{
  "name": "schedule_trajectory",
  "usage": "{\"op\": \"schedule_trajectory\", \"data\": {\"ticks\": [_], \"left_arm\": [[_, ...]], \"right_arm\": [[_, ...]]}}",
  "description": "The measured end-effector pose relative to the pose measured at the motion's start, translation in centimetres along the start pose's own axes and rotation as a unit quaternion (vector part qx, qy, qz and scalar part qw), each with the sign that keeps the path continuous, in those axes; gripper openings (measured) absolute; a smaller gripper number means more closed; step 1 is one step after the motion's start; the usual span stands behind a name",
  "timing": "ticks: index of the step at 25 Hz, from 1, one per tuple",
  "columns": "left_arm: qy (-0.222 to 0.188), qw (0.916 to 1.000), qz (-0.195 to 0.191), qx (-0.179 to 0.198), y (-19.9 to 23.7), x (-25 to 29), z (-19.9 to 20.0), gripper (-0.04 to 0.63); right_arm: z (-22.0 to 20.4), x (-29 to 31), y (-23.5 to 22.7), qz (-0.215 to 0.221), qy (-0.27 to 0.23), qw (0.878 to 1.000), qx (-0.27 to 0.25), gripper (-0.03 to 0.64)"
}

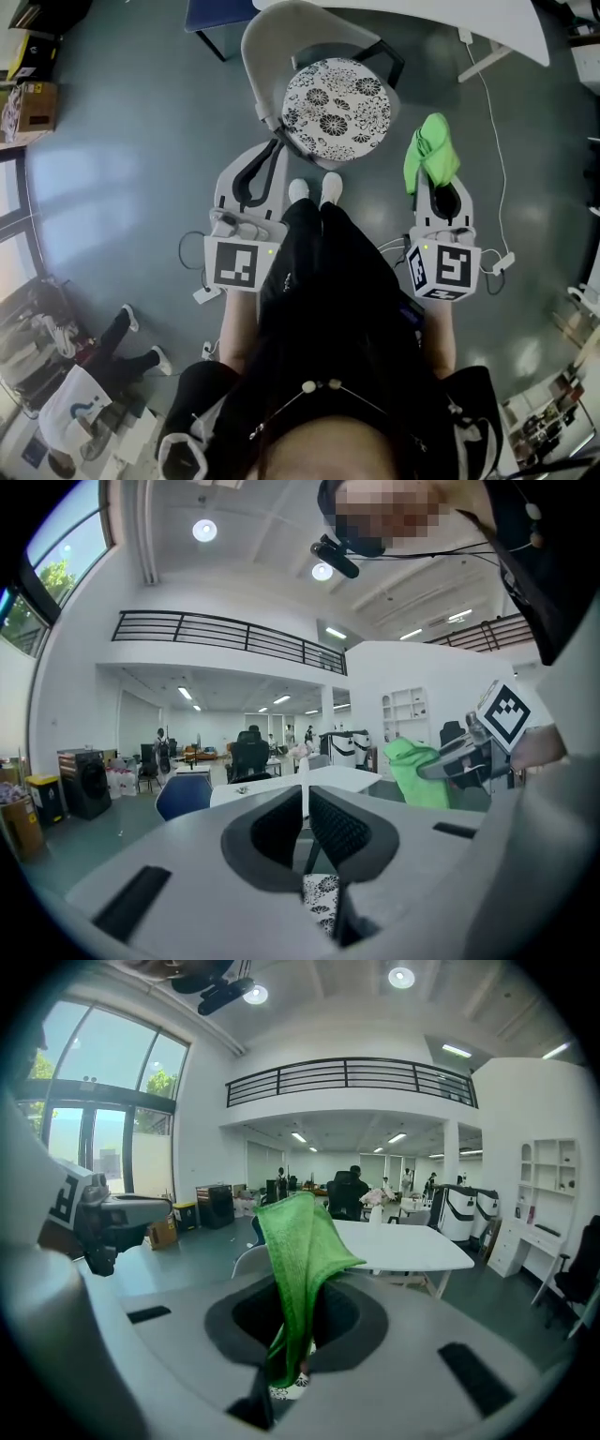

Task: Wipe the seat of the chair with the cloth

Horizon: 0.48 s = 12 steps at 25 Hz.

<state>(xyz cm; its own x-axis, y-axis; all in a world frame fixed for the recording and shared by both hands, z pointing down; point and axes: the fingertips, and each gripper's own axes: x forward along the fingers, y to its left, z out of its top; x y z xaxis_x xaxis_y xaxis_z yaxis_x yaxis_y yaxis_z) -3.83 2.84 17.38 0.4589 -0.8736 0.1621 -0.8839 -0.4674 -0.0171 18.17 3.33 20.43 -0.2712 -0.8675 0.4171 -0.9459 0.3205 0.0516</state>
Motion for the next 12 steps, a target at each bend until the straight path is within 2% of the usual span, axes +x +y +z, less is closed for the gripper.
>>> {"op": "schedule_trajectory", "data": {"ticks": [2, 6, 12], "left_arm": [[0.016, 0.9999, -0.001, -0.003, 1.1, 1.1, -1.1, 0.025], [0.022, 0.9997, -0.009, -0.008, 3.1, 2.7, -1.5, 0.025], [0.000, 0.9999, -0.006, 0.010, 5.2, 4.8, 0.8, 0.025]], "right_arm": [[0.1, 1.2, 0.0, 0.002, 0.012, 1.000, -0.009, 0.046], [0.4, 1.8, 0.5, -0.010, 0.025, 1.000, -0.010, 0.046], [0.9, 2.8, 0.6, -0.013, 0.033, 0.999, -0.005, 0.046]]}}
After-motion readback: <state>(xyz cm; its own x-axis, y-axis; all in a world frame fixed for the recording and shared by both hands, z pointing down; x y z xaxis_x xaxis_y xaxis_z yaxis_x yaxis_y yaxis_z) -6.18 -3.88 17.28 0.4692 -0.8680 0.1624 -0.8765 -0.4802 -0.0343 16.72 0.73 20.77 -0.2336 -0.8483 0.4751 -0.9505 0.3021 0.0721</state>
